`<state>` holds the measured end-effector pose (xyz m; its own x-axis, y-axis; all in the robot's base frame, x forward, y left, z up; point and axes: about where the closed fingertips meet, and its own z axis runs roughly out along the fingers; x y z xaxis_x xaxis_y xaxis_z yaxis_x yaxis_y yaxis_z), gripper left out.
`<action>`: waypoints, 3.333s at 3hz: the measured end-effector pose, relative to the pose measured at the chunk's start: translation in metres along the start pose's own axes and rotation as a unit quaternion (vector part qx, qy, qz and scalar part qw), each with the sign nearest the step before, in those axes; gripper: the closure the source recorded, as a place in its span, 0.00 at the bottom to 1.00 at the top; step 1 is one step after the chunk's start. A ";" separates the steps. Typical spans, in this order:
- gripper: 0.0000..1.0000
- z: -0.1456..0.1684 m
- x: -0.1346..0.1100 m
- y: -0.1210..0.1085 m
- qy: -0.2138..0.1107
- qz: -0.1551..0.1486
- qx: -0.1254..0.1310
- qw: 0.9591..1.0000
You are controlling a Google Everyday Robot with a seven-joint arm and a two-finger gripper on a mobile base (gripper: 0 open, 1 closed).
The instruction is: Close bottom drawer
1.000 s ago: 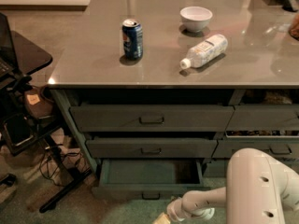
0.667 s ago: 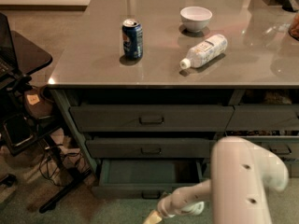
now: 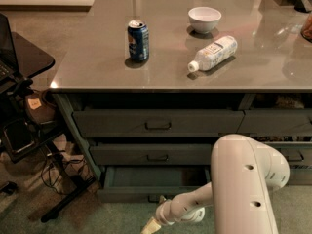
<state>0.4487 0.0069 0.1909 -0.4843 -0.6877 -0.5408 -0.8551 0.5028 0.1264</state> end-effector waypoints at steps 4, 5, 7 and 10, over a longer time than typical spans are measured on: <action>0.00 -0.052 0.045 -0.118 -0.051 0.098 0.075 0.991; 0.00 -0.054 0.045 -0.116 -0.051 0.098 0.075 0.991; 0.00 -0.035 0.091 -0.155 -0.007 0.202 0.079 0.976; 0.00 0.000 0.066 -0.192 0.017 0.220 0.074 0.973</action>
Offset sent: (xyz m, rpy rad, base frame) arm 0.0679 -0.1670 0.0273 0.0925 -0.1454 -0.3227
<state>0.5809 -0.1352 0.1310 -0.8050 -0.4043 -0.4341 -0.5290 0.8204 0.2169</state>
